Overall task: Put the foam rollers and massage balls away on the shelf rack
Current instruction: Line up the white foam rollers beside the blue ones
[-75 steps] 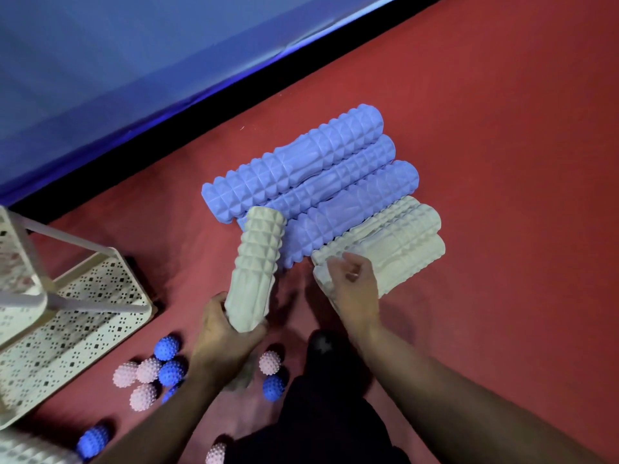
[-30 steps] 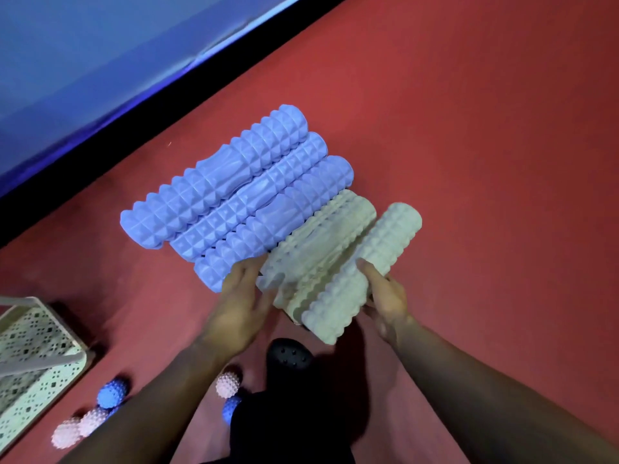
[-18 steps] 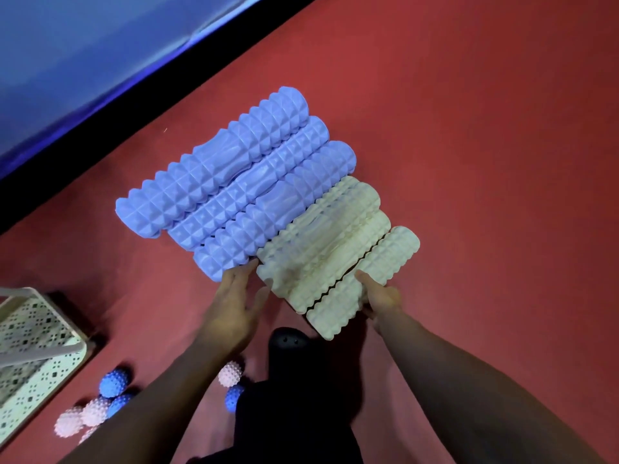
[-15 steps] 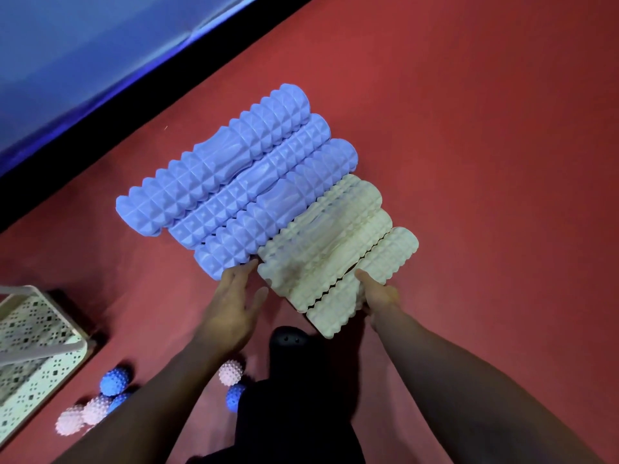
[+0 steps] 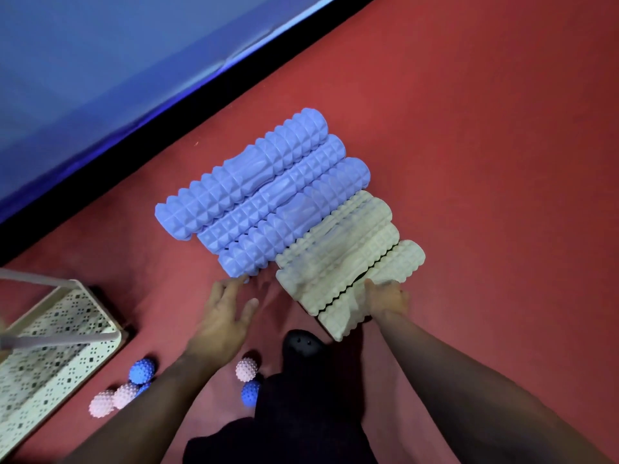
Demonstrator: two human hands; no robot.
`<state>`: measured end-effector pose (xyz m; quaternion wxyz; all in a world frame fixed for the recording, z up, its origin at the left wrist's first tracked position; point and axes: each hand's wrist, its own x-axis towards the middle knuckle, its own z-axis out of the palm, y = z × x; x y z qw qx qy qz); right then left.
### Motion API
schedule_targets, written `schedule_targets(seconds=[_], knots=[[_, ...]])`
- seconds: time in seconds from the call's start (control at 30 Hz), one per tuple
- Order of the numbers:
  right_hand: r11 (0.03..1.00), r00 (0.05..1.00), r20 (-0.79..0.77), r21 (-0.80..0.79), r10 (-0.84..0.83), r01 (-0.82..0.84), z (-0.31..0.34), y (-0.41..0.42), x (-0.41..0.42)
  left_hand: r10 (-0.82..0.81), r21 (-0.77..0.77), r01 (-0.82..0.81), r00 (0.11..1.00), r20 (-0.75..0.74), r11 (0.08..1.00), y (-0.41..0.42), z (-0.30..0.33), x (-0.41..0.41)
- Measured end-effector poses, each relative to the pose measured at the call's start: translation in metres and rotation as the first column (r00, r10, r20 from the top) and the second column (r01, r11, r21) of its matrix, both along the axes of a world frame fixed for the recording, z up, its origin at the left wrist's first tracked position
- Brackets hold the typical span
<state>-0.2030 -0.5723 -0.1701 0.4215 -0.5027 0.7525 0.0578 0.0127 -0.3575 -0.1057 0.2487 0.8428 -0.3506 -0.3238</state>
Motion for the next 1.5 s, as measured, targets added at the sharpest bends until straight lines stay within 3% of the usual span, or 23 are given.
schedule_targets(seconds=[0.17, 0.3, 0.47, 0.63, 0.87, 1.07, 1.3, 1.5], knots=[[0.962, 0.955, 0.137, -0.121, 0.262, -0.247, 0.068, 0.014, 0.008, -0.038, 0.056, 0.031, 0.99, 0.133, 0.998, 0.048, 0.054, 0.019], [0.871, 0.82, 0.301, -0.234, 0.487, -0.431, 0.142, 0.025, 0.039, -0.017, 0.076, -0.002, 0.967, 0.254, 0.997, 0.077, 0.114, 0.033], [0.631, 0.549, 0.311, -0.368, 0.776, -0.683, 0.24, 0.058, 0.077, 0.004, 0.071, -0.03, 0.939, 0.344, 0.997, 0.116, 0.2, 0.034], [0.354, 0.299, 0.19, -0.517, 0.935, -0.78, 0.322, 0.111, 0.108, 0.069, 0.024, -0.088, 0.894, 0.443, 0.996, 0.172, 0.269, 0.032], [-0.007, 0.031, -0.05, -0.628, 0.998, -0.778, 0.39, 0.212, 0.154, 0.239, -0.047, -0.256, 0.797, 0.555, 0.965, 0.277, 0.345, 0.018], [-0.207, -0.146, -0.148, -0.633, 0.978, -0.746, 0.412, 0.312, 0.178, 0.369, -0.075, -0.398, 0.741, 0.561, 0.914, 0.389, 0.369, 0.003], [-0.358, -0.306, -0.187, -0.549, 0.933, -0.756, 0.379, 0.407, 0.199, 0.539, -0.118, -0.563, 0.68, 0.497, 0.818, 0.48, 0.35, -0.007], [-0.453, -0.408, -0.197, -0.409, 0.891, -0.792, 0.312, 0.467, 0.227, 0.571, -0.075, -0.591, 0.727, 0.382, 0.803, 0.507, 0.279, 0.01]])
